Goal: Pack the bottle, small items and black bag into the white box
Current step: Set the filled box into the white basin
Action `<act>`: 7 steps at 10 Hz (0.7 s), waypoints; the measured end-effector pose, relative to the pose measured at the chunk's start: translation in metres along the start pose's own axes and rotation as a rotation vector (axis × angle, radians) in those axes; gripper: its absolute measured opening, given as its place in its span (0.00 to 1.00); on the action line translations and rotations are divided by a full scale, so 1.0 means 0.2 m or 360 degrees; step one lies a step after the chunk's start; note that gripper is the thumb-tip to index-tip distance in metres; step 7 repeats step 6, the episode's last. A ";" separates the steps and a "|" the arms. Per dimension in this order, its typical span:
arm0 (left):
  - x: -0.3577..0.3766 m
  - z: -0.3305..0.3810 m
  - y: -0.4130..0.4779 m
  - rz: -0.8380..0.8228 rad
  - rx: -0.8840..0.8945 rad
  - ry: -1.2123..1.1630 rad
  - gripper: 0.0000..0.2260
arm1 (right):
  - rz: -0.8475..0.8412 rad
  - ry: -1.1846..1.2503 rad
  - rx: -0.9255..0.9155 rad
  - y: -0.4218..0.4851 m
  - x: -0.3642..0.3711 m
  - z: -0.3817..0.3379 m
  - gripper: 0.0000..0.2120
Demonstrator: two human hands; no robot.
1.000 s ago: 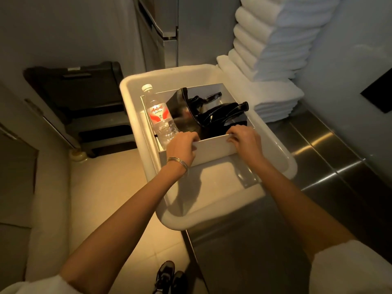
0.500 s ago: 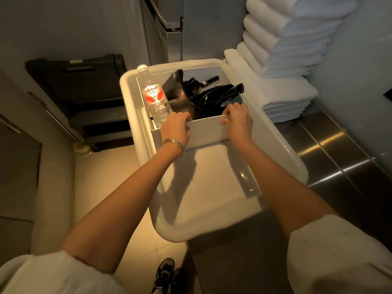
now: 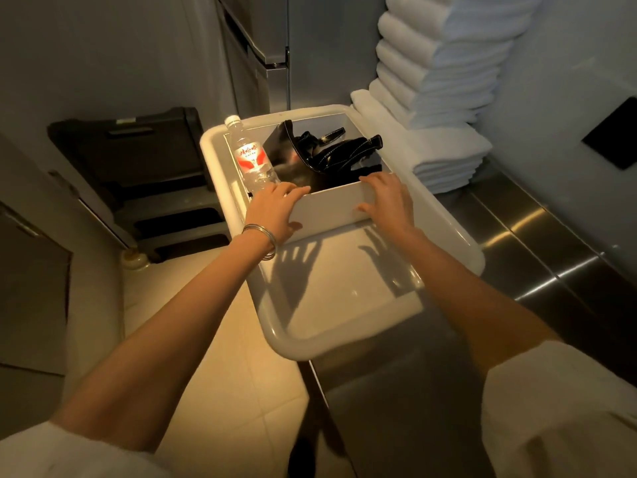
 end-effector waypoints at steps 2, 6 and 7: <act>-0.25 0.16 -0.11 0.0122 0.0118 0.0121 0.29 | 0.0014 -0.0118 -0.0127 -0.20 -0.28 -0.14 0.35; -0.63 0.51 -0.74 0.0224 0.0280 0.0102 0.31 | 0.0035 -0.0599 -0.0081 -1.00 -0.94 -0.40 0.38; -0.63 0.51 -0.74 0.0224 0.0280 0.0102 0.31 | 0.0035 -0.0599 -0.0081 -1.00 -0.94 -0.40 0.38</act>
Point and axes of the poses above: each hand's wrist, its own y-axis towards the middle knuckle, its own x-axis out of the palm, z = x × y, the point moved 9 cm from there along y, towards the middle knuckle, and after that the axes turned 13 degrees about z, right-handed, at the moved point
